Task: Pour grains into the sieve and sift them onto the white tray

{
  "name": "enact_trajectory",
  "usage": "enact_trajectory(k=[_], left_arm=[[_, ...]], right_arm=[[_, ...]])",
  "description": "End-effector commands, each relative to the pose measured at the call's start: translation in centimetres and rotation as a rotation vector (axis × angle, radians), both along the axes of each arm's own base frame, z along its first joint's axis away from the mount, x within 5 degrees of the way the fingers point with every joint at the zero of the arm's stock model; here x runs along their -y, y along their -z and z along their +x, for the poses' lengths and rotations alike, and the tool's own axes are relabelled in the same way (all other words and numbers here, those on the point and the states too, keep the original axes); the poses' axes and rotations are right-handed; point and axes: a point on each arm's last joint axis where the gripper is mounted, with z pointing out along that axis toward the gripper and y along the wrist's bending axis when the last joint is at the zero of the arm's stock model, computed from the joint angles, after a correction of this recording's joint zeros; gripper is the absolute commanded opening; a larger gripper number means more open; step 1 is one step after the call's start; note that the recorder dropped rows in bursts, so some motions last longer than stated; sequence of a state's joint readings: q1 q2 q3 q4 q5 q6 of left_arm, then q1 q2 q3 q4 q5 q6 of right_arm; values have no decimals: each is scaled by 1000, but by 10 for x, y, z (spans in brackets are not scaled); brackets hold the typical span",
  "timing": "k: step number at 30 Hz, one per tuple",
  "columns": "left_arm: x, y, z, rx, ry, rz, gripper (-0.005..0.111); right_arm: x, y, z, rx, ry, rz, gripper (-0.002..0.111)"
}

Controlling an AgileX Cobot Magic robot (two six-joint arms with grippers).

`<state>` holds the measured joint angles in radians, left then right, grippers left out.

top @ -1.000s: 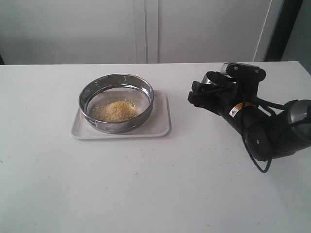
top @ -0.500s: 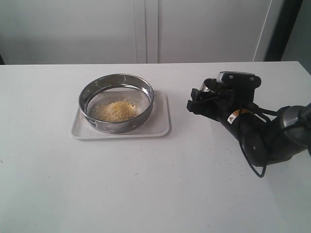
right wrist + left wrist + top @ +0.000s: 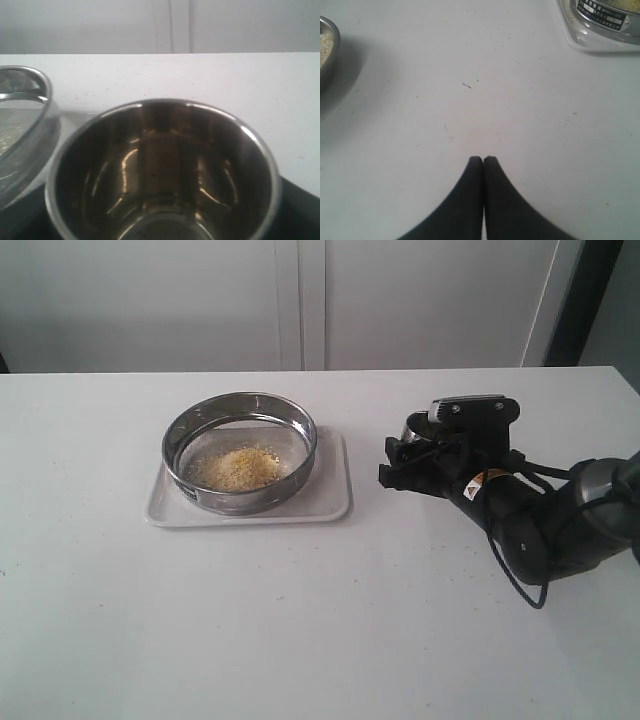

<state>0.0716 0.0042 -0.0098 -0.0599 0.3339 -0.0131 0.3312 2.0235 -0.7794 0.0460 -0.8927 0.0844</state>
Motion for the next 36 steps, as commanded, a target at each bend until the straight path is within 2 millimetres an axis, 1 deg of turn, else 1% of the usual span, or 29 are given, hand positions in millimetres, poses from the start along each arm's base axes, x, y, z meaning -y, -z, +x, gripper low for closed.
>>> enact_trajectory(k=[1, 6, 12, 15, 20, 25, 31, 36], left_arm=[[0, 3, 0, -7, -4, -14, 0], [0, 3, 0, -7, -4, -14, 0], [0, 3, 0, -7, -4, -14, 0], [0, 3, 0, -7, -4, -14, 0], [0, 3, 0, -7, -4, -14, 0], [0, 3, 0, -7, -4, -14, 0], [0, 3, 0, -7, -4, -14, 0], [0, 3, 0, -7, -4, -14, 0]], right_arm=[[10, 11, 2, -7, 104, 11, 0], [10, 22, 4, 55, 110, 17, 0], [9, 29, 10, 63, 117, 19, 0], [6, 34, 17, 62, 116, 19, 0], [2, 37, 27, 72, 114, 25, 0], [1, 36, 31, 63, 114, 16, 0], [2, 41, 37, 41, 133, -20, 7], [1, 51, 41, 14, 138, -25, 7]])
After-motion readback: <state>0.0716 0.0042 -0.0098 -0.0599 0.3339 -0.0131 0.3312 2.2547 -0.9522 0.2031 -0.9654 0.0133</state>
